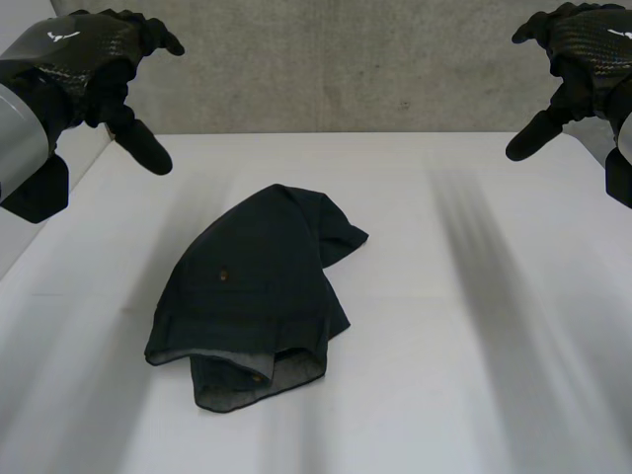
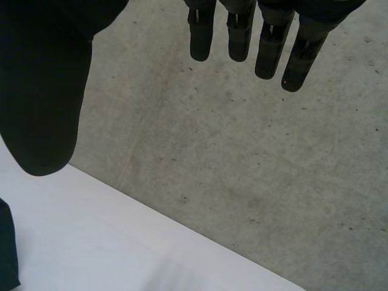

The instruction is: Fold the shorts.

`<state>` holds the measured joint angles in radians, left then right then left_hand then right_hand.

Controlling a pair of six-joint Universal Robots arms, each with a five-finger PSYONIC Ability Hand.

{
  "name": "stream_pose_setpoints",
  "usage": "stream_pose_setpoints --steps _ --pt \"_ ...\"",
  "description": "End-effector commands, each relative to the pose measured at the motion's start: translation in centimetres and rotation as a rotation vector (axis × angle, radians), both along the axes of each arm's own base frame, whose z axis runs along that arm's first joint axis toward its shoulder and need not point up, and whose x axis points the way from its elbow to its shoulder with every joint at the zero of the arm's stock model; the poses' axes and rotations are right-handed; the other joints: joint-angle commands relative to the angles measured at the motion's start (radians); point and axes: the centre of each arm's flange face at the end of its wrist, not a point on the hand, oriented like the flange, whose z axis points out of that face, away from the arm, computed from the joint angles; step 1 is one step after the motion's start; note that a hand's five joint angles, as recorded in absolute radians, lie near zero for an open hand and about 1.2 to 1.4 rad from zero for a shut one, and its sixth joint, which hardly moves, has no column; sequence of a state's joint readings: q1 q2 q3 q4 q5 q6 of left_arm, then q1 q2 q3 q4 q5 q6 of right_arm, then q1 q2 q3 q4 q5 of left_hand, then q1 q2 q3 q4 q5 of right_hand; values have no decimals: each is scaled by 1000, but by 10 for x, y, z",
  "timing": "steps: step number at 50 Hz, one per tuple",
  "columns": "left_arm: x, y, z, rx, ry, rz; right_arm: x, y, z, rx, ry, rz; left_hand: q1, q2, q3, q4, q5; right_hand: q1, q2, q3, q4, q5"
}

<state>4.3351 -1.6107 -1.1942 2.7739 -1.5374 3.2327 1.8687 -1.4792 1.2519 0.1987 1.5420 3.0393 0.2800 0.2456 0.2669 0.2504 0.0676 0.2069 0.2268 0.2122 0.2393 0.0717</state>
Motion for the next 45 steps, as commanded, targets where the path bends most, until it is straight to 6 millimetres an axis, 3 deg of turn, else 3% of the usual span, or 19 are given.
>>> stream_pose_setpoints --steps 1,17,21,26,30,37,45 --pt "2 -2 -3 3 -4 13 -3 -6 -12 13 21 -43 -43 -9 -30 -13 -5 -32 -52 -38 -65 -72" --pt "2 1 -11 -21 -8 12 1 -7 -19 32 38 -14 -55 -20 -42 -25 -17 -32 -52 -38 -65 -72" --pt "3 6 -40 66 -69 4 3 -5 -25 41 68 11 -37 -3 -24 -8 1 -32 -52 -38 -65 -72" --pt "9 20 -98 176 -288 -27 5 -5 -30 39 121 38 -28 6 -15 1 10 -32 -52 -38 -65 -72" --pt "15 27 -130 215 -386 -43 7 -9 -42 72 137 46 -25 9 -12 4 12 -32 -52 -38 -65 -72" --pt "20 34 -171 169 -390 -34 8 -11 -52 99 146 51 -17 18 -3 13 21 -32 -52 -38 -65 -72" --pt "26 43 -200 139 -457 -38 9 -12 -57 96 147 52 -17 18 -3 13 21 -32 -52 -38 -65 -72"
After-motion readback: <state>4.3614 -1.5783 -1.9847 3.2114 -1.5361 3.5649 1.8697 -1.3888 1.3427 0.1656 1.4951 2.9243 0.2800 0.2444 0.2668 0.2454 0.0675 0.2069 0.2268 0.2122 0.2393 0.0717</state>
